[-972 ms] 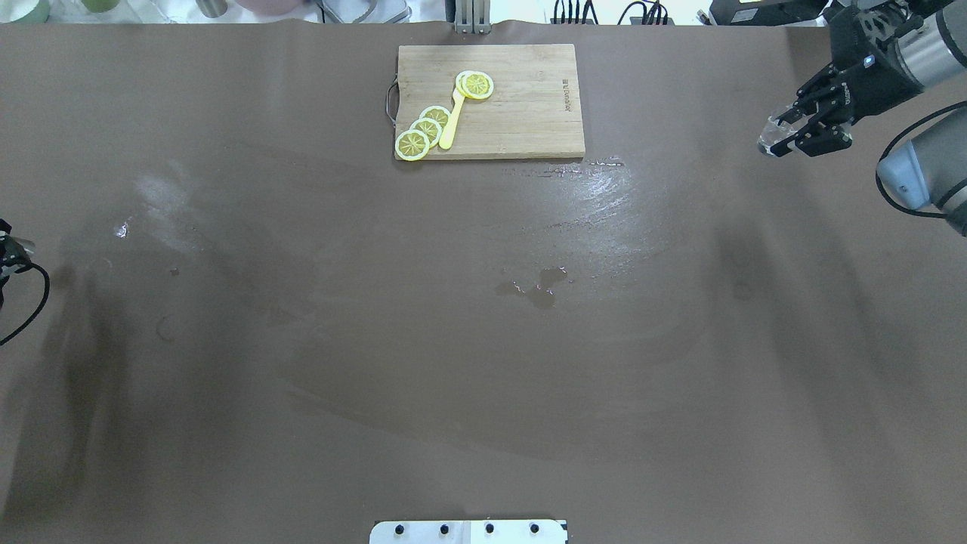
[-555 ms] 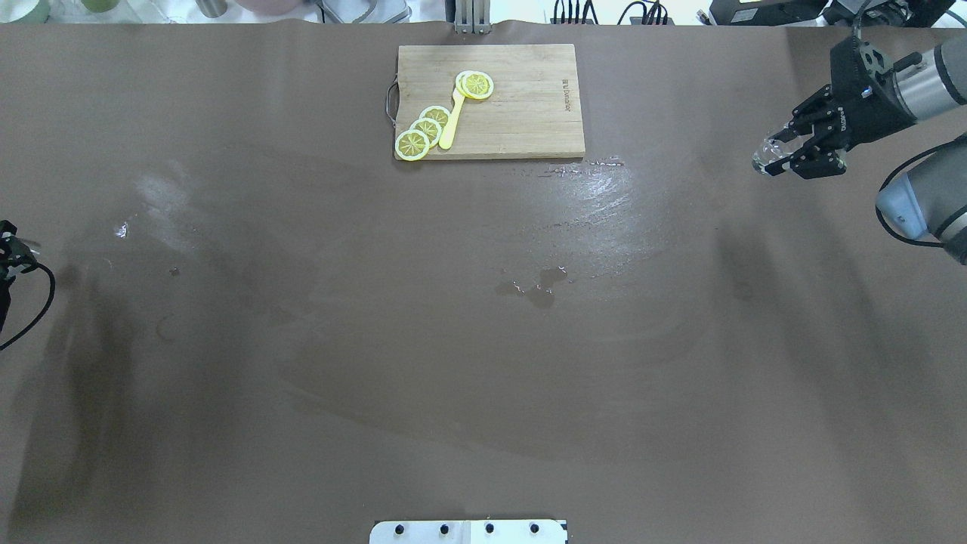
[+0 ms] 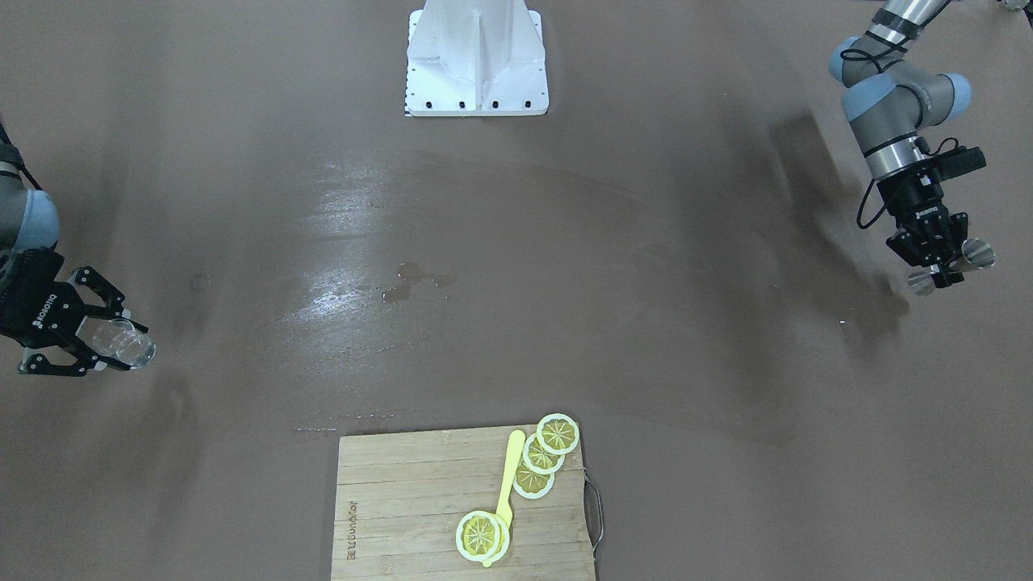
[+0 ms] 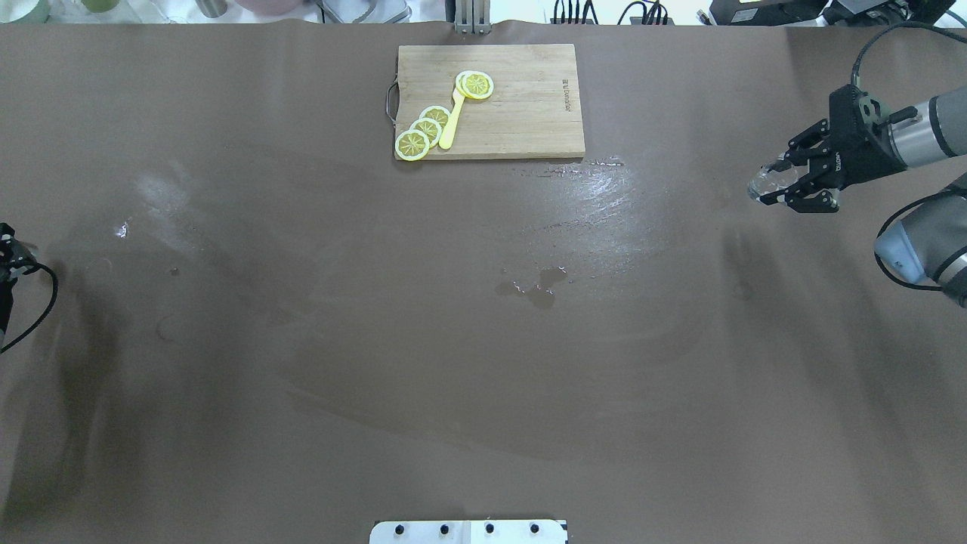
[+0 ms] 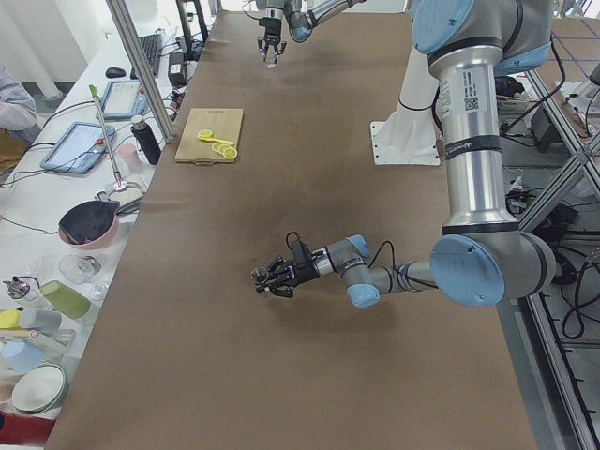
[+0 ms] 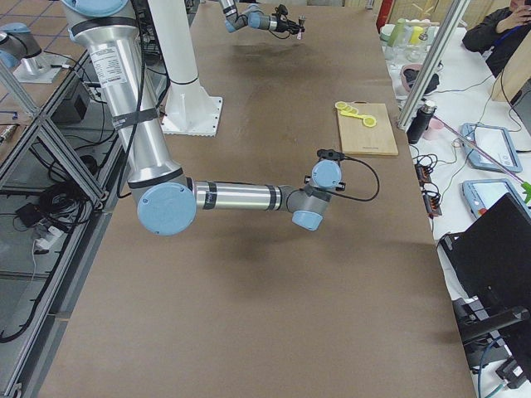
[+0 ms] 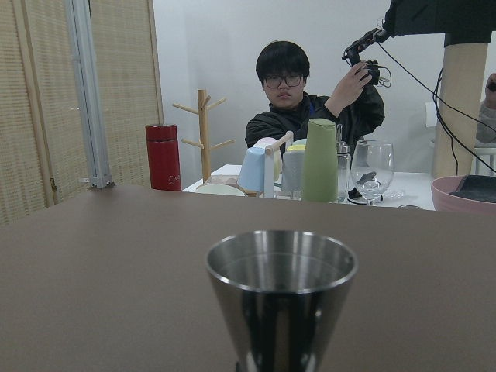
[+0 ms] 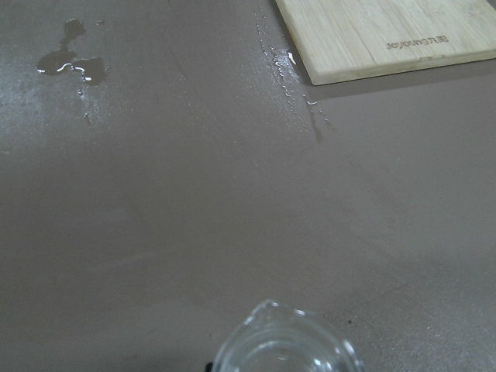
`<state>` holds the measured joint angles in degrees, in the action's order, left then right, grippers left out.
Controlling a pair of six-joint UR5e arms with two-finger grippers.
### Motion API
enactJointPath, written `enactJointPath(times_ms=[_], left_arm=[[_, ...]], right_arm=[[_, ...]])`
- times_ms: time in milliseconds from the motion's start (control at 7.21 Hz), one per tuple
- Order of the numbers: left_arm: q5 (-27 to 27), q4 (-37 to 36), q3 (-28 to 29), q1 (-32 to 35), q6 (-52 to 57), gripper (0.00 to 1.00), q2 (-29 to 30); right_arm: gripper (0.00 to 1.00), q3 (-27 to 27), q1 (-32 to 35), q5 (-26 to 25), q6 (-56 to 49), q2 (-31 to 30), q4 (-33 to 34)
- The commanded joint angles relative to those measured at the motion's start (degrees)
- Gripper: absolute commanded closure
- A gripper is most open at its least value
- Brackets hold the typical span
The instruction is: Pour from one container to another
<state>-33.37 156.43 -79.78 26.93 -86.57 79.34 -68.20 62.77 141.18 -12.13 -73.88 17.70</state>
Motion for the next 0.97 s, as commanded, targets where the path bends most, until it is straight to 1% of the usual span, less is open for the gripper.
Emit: enactJointPath(times_ms=[0,139,416,555,694,833], left_arm=[[0.2,-0.1,3.2,0.1,0.0,1.0,4.6],[0.2,-0.2,3.2,0.1,0.0,1.0,6.1],[0.2,-0.6,3.3,0.0,0.1,1.0,6.3],[0.2,-0.9,3.2,0.0,0.1,0.94,6.3],[0.2,-1.0,3.1,0.0,0.1,0.82,6.3],[0.2,-1.0,3.0,0.0,0.1,0.72,6.3]], right_arm=[[1.0,2.3,-2.8,-3.6,2.9,-0.5,-6.8],[1.0,3.1,-3.1,-4.2,3.1,-0.5,-8.0],[1.0,5.3,-4.0,-5.0,3.1,-0.4,-9.3],[1.0,5.6,-4.3,-5.4,3.0,-0.4,-9.3],[1.0,6.7,-4.6,-5.9,3.0,-0.4,-11.0],[1.0,8.2,-4.9,-6.3,3.1,-0.2,-12.8]])
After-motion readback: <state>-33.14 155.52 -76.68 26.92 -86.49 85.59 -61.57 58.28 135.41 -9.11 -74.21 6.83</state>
